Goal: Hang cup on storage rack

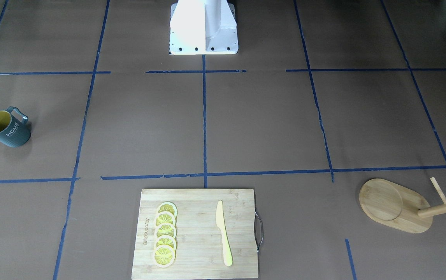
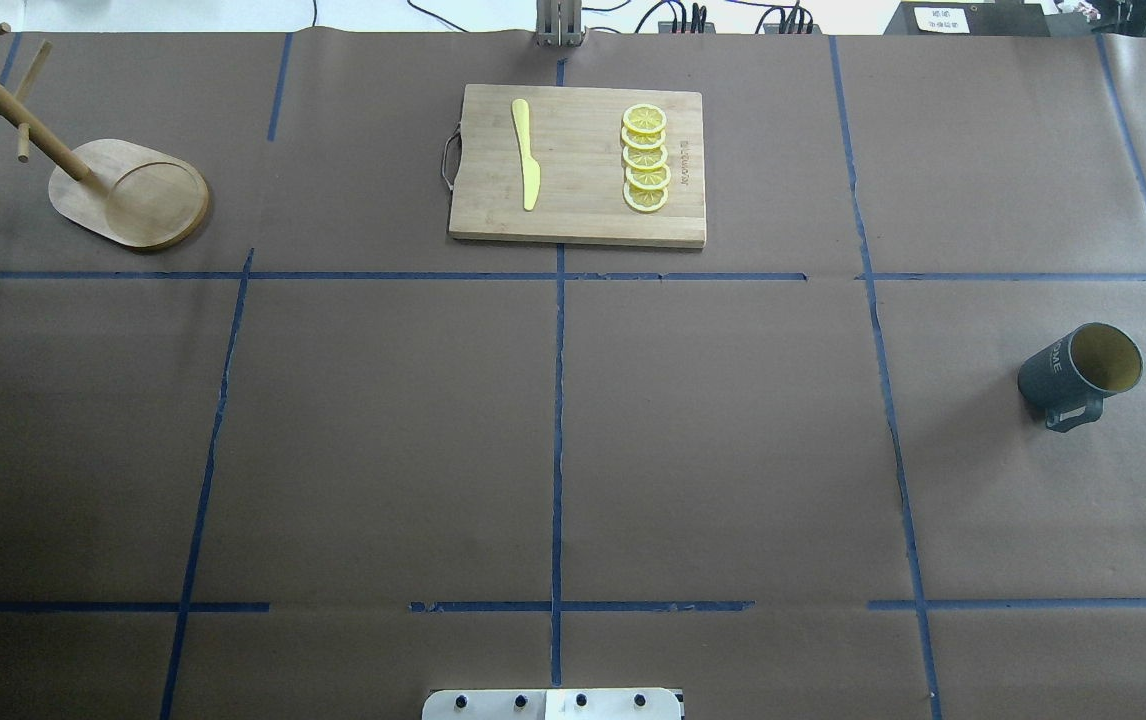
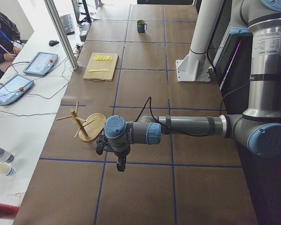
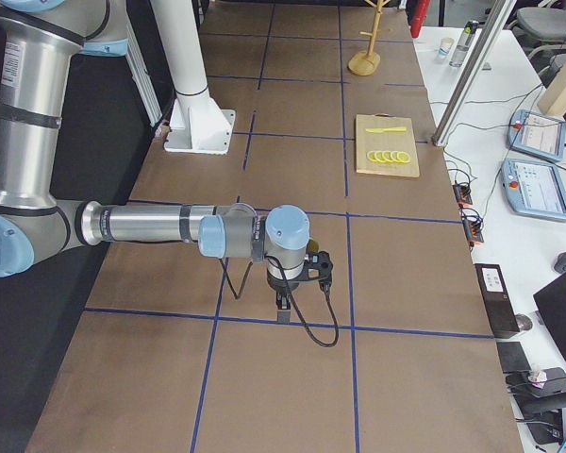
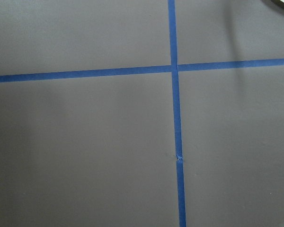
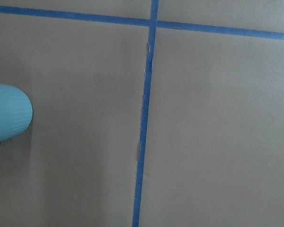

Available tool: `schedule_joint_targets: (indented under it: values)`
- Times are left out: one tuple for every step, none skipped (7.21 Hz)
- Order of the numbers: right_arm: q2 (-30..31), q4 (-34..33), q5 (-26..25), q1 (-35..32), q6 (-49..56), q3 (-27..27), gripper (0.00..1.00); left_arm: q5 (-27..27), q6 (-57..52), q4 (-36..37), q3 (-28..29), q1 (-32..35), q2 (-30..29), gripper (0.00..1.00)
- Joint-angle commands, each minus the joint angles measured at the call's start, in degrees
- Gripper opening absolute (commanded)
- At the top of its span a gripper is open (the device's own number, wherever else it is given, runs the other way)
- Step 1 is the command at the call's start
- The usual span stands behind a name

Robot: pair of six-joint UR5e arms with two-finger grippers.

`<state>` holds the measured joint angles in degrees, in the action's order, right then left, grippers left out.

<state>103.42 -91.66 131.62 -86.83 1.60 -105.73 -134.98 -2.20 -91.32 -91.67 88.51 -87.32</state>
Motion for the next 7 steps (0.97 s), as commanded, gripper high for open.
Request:
schedule_joint_targets:
  values:
    - [-0.41,0.08,0.04,0.78,0.07,0.0,1.0,0.07,0.0,0.0,0.17,-0.18,-0.04,1.0]
    - [-1.28,1.64,0.04,1.66,-0.02,0.0,1.0,-0.02,0.0,0.0,0.09,-0.18,0.05,1.0]
    - [-2.59,5.23,0.74,2.62,-0.1,0.09,1.0,0.07,0.09,0.0,0.09,-0.18,0.05,1.0]
    - [-5.3,6.48,0.75,5.41,0.24,0.35,1.0,-0.02,0.0,0.0,0.09,-0.18,0.05,1.0]
    - [-7.94,6.49,0.48,9.36,0.16,0.44,1.0,-0.02,0.09,0.0,0.09,-0.18,0.05,1.0]
    - [-8.49,6.49,0.57,12.1,0.07,0.44,1.0,-0.1,0.09,0.0,0.17,-0.18,0.05,1.0]
    - [-8.76,6.49,0.66,12.99,0.07,1.4,1.0,-0.19,0.09,0.0,0.17,-0.18,0.4,1.0]
